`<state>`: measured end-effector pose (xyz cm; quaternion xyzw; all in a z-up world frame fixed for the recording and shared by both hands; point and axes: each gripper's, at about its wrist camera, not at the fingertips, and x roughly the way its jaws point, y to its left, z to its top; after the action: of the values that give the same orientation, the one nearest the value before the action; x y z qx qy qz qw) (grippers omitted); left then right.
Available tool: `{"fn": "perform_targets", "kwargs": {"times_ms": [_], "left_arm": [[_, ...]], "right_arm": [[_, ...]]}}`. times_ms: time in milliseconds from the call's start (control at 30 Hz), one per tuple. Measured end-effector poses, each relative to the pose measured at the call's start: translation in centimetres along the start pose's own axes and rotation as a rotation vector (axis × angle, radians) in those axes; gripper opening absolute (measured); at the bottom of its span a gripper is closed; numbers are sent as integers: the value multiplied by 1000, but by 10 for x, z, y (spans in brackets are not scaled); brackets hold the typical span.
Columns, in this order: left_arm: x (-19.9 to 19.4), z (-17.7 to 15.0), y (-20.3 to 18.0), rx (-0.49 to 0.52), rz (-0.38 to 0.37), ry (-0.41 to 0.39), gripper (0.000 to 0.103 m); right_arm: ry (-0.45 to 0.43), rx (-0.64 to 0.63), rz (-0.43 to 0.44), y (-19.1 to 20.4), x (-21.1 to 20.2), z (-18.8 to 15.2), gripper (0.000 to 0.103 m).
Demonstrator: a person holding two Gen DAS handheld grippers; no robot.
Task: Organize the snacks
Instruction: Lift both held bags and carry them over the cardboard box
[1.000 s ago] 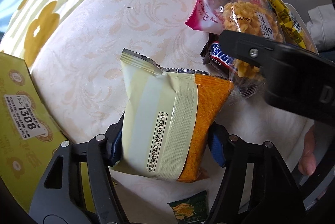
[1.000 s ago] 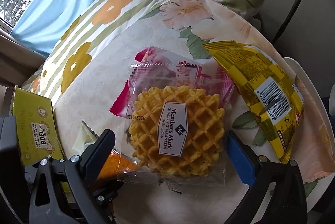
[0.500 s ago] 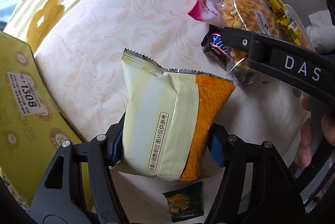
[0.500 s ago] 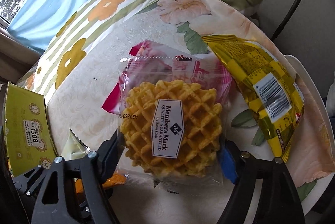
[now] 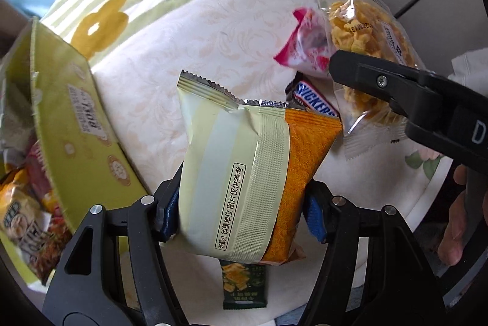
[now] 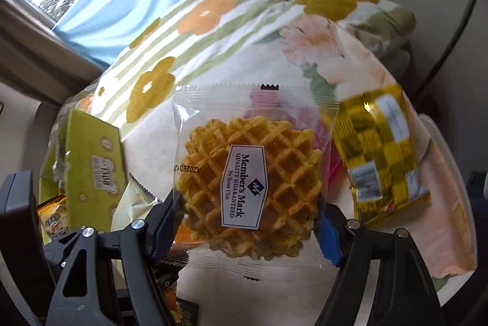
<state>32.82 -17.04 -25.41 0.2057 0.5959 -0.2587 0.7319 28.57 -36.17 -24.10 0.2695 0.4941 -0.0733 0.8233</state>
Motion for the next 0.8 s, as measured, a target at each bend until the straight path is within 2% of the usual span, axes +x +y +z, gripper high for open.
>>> {"fn": "perform_targets", "kwargs": {"times_ms": [233,433,567,800], "left_arm": [[-57,-5,3,-137,35,-136,62],[-110,-19,21,-318,71,-252,62],[-140,-37,47,-437,98,-316,62],[-171,-70,113,-583,171,-371,62]], "right_arm": [[-49,-147,76,20,-46,18,73],[-84,-337,145,51,-82,32,73],[-73,-434,213,79,-91,35,73],[-53,-551,303,142,-90,29,73]]}}
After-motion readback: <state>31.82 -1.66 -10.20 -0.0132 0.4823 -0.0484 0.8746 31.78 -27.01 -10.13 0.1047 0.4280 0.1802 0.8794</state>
